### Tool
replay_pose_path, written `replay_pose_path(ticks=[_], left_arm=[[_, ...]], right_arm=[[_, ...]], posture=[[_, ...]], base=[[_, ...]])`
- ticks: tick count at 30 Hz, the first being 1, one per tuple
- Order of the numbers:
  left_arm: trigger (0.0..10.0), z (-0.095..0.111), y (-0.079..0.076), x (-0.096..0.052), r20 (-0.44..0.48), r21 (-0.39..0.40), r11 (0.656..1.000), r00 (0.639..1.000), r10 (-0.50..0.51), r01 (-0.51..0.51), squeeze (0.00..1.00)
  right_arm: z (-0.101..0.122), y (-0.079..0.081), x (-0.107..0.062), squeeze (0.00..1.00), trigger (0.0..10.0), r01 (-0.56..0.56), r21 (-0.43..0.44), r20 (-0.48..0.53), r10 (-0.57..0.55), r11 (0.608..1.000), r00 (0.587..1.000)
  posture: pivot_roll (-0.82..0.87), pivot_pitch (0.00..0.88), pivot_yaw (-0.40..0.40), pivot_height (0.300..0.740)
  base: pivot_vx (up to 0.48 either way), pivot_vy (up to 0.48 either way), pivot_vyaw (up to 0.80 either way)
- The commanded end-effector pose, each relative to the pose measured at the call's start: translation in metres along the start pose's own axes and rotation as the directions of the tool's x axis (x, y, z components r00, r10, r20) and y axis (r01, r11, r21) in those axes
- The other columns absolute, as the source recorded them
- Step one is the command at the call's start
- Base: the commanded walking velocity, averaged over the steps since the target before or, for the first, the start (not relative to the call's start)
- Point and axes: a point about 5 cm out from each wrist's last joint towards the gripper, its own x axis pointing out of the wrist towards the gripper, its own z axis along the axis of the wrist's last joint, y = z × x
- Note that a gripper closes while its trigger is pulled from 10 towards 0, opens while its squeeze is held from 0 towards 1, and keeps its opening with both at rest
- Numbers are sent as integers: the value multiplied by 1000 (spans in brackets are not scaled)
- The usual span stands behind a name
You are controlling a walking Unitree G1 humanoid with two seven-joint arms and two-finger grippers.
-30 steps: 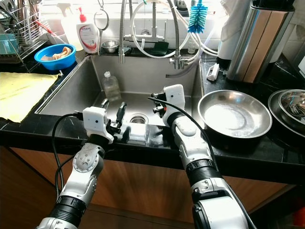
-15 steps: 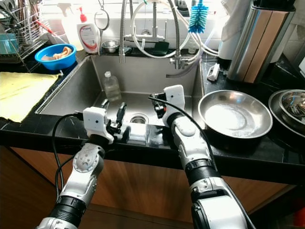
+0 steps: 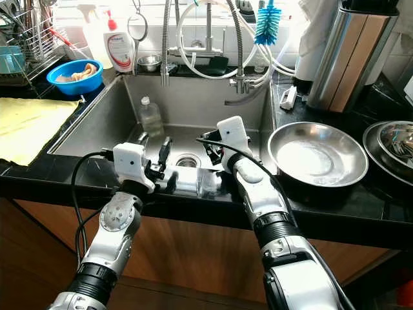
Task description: Kitchen organization
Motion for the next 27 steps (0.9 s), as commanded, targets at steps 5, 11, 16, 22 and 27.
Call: replay_pose_path(ticks=[5,11,16,22,27], left_arm=[[10000,0,1,2,2,-10,1000,1000,3,-3,0],[10000,0,1,2,4,-9,1000,1000,3,-3,0],[10000,0,0,2,3,-10,1000,1000,-1,2,0],[10000,0,-1,3,4,-10,1000,1000,-7,7,0],[10000,0,0,4,4,-9,1000,1000,-9,9,0]], right_arm=[[2,2,2,0,10000,-35,-145,-58,27,989,998],[5,-6,0,0,10000,-46,-210,-83,29,977,996],[5,-13,-1,0,10000,-66,-273,-115,36,960,993],[9,-18,-2,0,10000,-70,-207,-113,47,976,992],[21,-28,0,0,10000,42,57,-61,-38,997,997]], posture=[[-135,0,39,740],[-139,0,41,740],[-145,0,44,740],[-146,0,48,740],[-146,0,50,740]], base=[[0,0,0],[0,0,0],[0,0,0],[0,0,0],[0,0,0]])
